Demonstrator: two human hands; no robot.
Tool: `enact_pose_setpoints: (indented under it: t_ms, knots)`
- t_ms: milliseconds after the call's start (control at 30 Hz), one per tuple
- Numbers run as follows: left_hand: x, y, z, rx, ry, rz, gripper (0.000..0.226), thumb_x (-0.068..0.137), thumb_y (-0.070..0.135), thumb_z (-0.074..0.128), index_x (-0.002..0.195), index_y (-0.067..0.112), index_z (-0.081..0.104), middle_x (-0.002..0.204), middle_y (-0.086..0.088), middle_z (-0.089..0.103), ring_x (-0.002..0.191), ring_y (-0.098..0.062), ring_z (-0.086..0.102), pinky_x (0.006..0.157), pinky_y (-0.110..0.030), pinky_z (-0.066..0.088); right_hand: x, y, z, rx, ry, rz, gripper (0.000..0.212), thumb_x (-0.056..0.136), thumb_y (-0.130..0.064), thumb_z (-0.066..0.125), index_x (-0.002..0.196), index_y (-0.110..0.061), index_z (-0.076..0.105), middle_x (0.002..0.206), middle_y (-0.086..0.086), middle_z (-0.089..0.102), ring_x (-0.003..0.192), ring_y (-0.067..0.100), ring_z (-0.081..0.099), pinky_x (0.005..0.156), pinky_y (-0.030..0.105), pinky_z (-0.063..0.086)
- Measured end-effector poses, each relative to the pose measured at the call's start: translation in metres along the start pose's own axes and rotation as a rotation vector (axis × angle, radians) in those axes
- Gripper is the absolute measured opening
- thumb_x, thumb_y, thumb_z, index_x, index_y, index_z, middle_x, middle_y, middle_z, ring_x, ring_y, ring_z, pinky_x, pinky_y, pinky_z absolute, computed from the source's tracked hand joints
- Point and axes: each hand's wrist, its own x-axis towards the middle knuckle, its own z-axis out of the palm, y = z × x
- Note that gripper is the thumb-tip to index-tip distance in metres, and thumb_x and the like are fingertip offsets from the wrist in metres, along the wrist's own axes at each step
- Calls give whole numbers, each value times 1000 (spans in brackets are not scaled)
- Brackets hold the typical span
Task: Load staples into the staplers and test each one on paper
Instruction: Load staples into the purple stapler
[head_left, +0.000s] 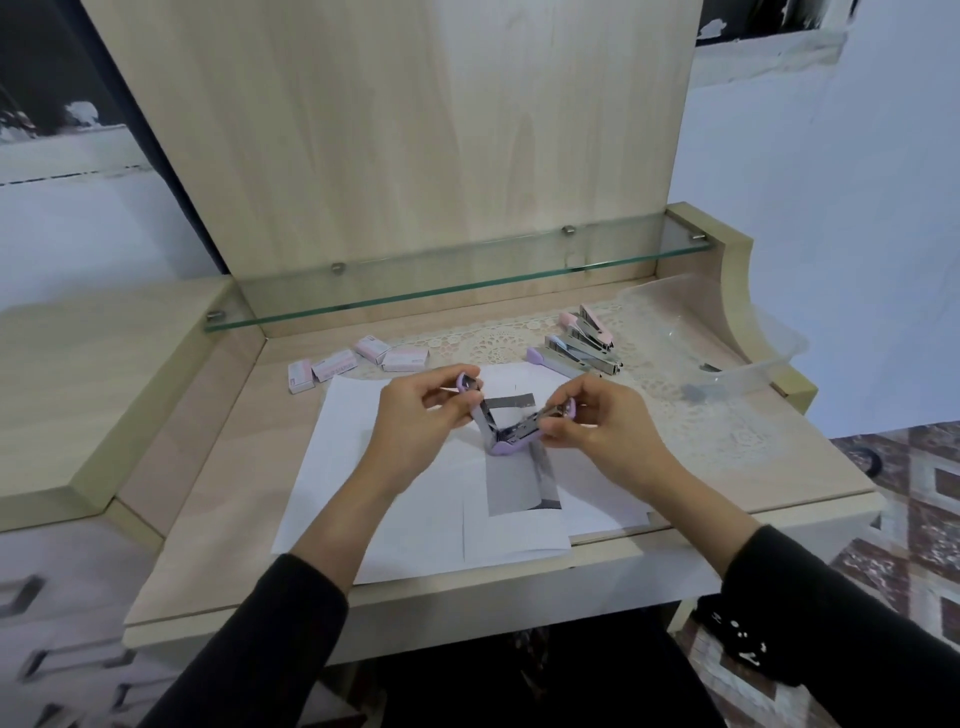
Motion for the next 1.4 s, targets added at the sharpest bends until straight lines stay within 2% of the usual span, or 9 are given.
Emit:
enact_pose_setpoints:
  t_ms: [133, 233, 300, 533, 767, 867, 1067, 1200, 1400]
  knots:
    - [5, -8, -8, -81, 27, -55, 24, 85, -2, 57, 104, 11, 62, 95, -2, 67, 85, -14, 64, 77, -21, 55, 5, 3, -6, -145, -6, 8, 24, 69, 4, 72, 69, -16, 59, 69, -2, 64, 67, 27, 63, 69, 33, 53]
    - [0, -13, -15, -103, 8, -60, 19, 85, -2, 57, 96, 11, 64, 94, -1, 67, 86, -14, 64, 79, -20, 55, 3, 9, -14, -248, -29, 66, 28, 70, 2, 69, 67, -24, 60, 74, -2, 66, 66, 17, 57, 59, 15, 42]
    - [-3, -17, -21, -75, -11, -56, 21, 83, -2, 59, 92, 16, 65, 94, 1, 67, 85, -12, 64, 81, -20, 54, 3, 11, -18, -311, -22, 62, 30, 70, 2, 68, 65, -27, 60, 74, 3, 65, 64, 15, 54, 57, 12, 39]
    - [-13, -29, -45, 358, -104, 5, 21, 80, 4, 66, 88, 23, 66, 91, 7, 67, 82, -5, 59, 71, -6, 45, 9, 12, -27, -606, -88, -70, 13, 72, -6, 71, 80, -16, 73, 75, -8, 62, 63, 11, 51, 59, 9, 35]
    - [4, -15, -51, 711, -216, 192, 5, 75, 33, 73, 75, 32, 68, 89, 15, 66, 92, -6, 57, 85, -25, 39, 14, 16, -20, -563, -89, -119, 14, 72, -8, 73, 82, -17, 75, 81, -4, 60, 62, 9, 46, 62, 17, 37]
    - [11, -9, -30, 793, -362, 308, 36, 69, 57, 58, 92, 32, 69, 99, 15, 66, 98, -7, 55, 88, -22, 39, 13, 21, -18, -513, -52, -101, 14, 71, -7, 73, 82, -16, 75, 80, -5, 60, 62, 10, 47, 62, 17, 37]
    - [19, -18, 6, 999, -632, 468, 44, 83, 37, 63, 125, 35, 52, 117, 11, 58, 100, -7, 44, 84, -18, 34, 11, 27, -16, -479, 11, -94, 17, 71, -9, 74, 86, -14, 74, 76, -7, 60, 62, 13, 47, 63, 20, 37]
    - [20, -29, 13, 926, -637, 494, 41, 87, 26, 60, 127, 33, 52, 107, 4, 56, 89, -2, 38, 74, -4, 29, 11, 28, -17, -488, 2, -128, 10, 70, -11, 75, 79, -16, 74, 68, -14, 56, 61, 9, 46, 62, 21, 36]
    - [21, -35, 13, 880, -595, 574, 34, 83, 21, 60, 117, 19, 62, 93, -4, 61, 81, -6, 43, 74, -2, 29, 12, 28, -18, -521, -4, -162, 7, 70, -16, 76, 77, -16, 74, 67, -20, 52, 67, 14, 49, 70, 27, 38]
